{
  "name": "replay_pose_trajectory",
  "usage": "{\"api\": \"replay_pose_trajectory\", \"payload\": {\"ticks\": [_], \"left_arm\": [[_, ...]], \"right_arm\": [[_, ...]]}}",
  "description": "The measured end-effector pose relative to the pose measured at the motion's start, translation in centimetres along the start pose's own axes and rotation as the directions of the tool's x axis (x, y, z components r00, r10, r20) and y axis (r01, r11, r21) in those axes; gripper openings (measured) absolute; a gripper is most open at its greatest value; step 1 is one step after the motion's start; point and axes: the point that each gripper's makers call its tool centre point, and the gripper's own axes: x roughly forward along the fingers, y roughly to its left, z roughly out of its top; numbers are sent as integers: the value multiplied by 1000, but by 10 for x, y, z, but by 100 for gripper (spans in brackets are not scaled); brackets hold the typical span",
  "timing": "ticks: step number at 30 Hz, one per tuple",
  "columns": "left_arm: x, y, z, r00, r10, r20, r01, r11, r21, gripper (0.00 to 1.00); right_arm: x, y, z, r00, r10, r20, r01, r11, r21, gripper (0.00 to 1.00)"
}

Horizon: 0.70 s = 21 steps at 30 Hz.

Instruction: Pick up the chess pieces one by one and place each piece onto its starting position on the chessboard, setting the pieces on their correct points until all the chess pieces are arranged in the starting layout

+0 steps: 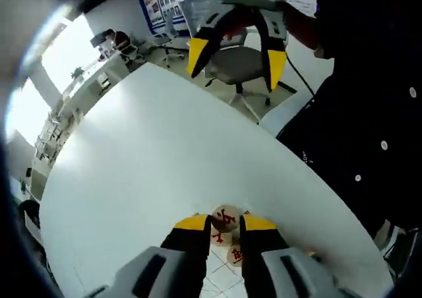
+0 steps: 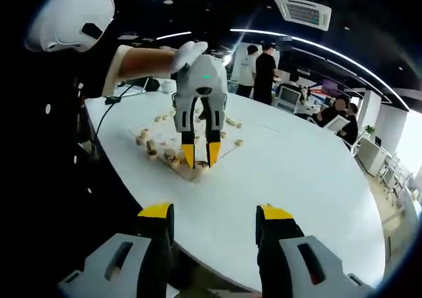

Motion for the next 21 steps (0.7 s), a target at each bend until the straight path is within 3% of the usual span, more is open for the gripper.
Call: {"api": "replay_pose_trajectory", "payload": {"ticks": [4, 10, 14, 19, 21], "left_arm": [[-29, 6, -21, 994, 111, 10, -110, 988, -112, 20], [-72, 3, -79, 964, 256, -67, -264, 932, -246, 20], [-98, -11, -113, 940, 327, -95, -339, 876, -344, 20], [-125, -34, -148, 903, 409, -132, -422, 786, -452, 20], [-135, -44, -158, 886, 442, -143, -450, 741, -498, 20]], "right_arm": [[8, 1, 5, 1000, 20, 9, -20, 1000, -15, 50], [24, 7, 15, 997, 75, 15, -74, 996, -47, 50], [36, 13, 23, 993, 120, 10, -118, 989, -85, 50], [51, 23, 40, 984, 174, 21, -170, 977, -131, 50], [56, 27, 44, 981, 191, 20, -186, 971, -147, 50]]}}
